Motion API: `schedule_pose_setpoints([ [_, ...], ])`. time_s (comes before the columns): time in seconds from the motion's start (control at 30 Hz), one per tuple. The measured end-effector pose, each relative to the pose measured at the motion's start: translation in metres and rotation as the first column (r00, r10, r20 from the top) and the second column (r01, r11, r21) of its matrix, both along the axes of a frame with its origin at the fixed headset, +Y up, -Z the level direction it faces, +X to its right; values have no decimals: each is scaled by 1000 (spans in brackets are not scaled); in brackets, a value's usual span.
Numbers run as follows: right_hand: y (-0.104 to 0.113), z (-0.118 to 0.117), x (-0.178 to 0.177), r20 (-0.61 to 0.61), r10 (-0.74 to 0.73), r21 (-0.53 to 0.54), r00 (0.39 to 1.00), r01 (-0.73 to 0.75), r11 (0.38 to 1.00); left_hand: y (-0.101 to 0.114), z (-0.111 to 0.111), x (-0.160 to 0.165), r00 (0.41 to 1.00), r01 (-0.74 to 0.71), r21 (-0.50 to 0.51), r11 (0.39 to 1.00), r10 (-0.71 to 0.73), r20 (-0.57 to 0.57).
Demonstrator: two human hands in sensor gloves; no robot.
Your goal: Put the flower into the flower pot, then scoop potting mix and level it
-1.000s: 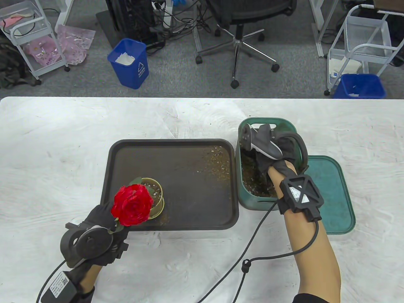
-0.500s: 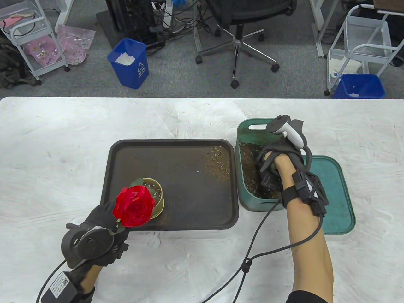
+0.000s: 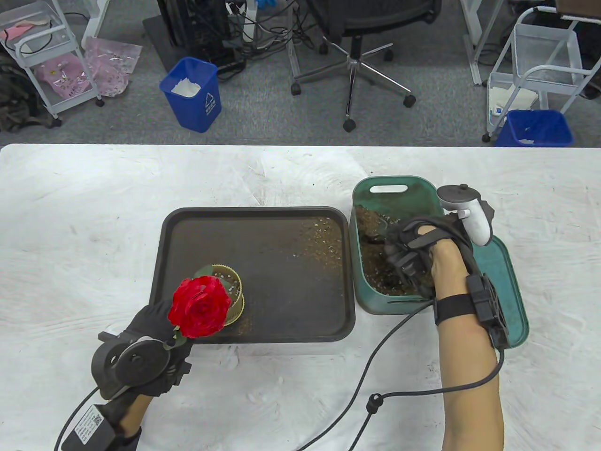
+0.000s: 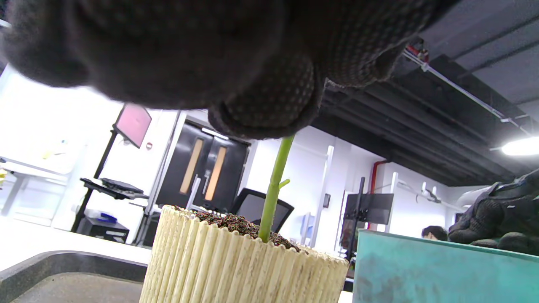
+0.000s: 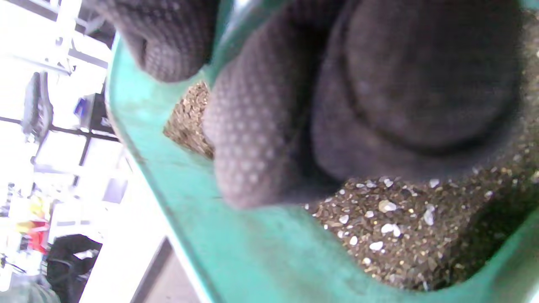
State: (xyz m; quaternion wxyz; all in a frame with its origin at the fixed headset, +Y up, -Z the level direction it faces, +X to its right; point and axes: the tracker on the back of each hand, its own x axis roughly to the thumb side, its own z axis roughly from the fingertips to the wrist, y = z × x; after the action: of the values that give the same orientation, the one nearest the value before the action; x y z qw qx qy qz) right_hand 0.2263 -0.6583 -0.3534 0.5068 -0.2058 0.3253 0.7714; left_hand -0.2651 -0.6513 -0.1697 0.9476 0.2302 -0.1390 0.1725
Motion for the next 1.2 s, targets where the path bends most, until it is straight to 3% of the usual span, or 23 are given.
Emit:
schedule_pose_setpoints([
  [0.27,27,29,18,76,-149,141,986,137,981,1,0,0,1000,19,2,1000,-19,4],
  [0.57,47,58,-9,-33,-224,243,974,225,943,0,1,1,1000,19,2,1000,-19,4],
  [0.73,39,70,-56,-112,-292,275,950,312,909,0,0,1,1000,19,2,1000,-19,2],
  [0.87,20,78,-103,-181,-343,236,922,379,895,0,0,1,1000,16,0,1000,-16,-3],
  [1.07,-7,84,-164,-300,-335,122,893,384,915,1,0,1,1000,17,1,1000,-17,-3],
  [1.2,-15,81,-190,-348,-290,104,892,344,933,1,0,0,1000,19,-1,1000,-19,-3],
])
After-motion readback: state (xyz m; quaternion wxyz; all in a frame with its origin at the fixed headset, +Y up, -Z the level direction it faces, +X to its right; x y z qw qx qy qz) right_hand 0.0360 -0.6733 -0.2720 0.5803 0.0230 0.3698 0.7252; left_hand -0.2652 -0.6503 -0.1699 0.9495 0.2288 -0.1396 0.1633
